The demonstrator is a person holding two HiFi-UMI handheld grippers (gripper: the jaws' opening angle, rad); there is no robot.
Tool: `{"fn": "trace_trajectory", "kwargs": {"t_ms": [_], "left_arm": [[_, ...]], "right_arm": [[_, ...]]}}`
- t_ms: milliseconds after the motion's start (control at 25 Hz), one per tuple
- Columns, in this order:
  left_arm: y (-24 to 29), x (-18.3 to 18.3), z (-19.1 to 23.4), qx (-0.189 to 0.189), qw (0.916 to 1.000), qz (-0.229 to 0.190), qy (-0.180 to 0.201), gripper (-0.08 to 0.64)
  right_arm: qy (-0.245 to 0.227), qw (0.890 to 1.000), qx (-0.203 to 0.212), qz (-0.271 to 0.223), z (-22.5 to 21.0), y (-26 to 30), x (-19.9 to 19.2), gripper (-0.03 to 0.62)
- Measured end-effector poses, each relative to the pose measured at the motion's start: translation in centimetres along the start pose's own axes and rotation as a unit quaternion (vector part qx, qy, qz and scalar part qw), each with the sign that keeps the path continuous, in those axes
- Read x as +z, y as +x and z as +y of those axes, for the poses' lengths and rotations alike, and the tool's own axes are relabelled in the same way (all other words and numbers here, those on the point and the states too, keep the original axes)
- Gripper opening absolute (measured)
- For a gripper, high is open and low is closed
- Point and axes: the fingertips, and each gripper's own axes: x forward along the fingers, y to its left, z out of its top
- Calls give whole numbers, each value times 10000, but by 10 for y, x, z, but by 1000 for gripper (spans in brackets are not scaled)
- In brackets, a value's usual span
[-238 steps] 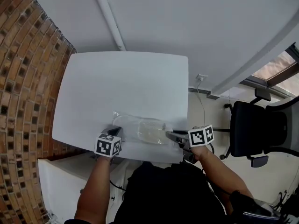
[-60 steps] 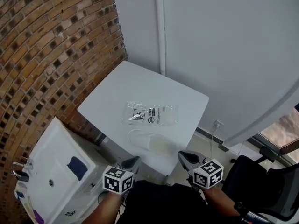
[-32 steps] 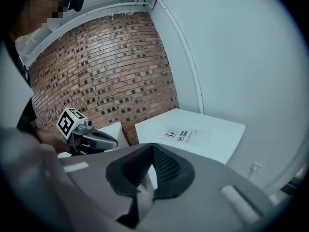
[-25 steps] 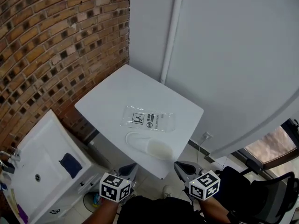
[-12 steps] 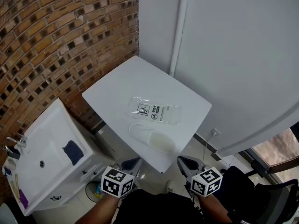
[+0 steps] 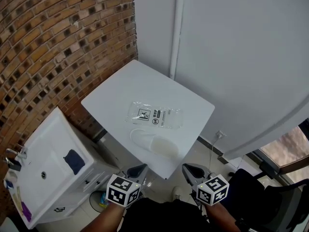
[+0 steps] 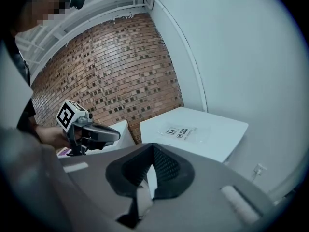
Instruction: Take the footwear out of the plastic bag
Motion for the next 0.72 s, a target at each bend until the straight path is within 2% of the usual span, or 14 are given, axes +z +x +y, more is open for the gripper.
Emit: {"fn": "trace_trajectory", "kwargs": {"t_ms": [320, 720], "left_arm": [[0, -5, 2, 25, 9999, 78, 81, 8], [-6, 1, 12, 106, 9999, -21, 76, 8]], "right_arm": [[-146, 9999, -35, 62, 2, 0, -3, 0], [-368, 9992, 3, 169, 8, 10, -2, 0]]}}
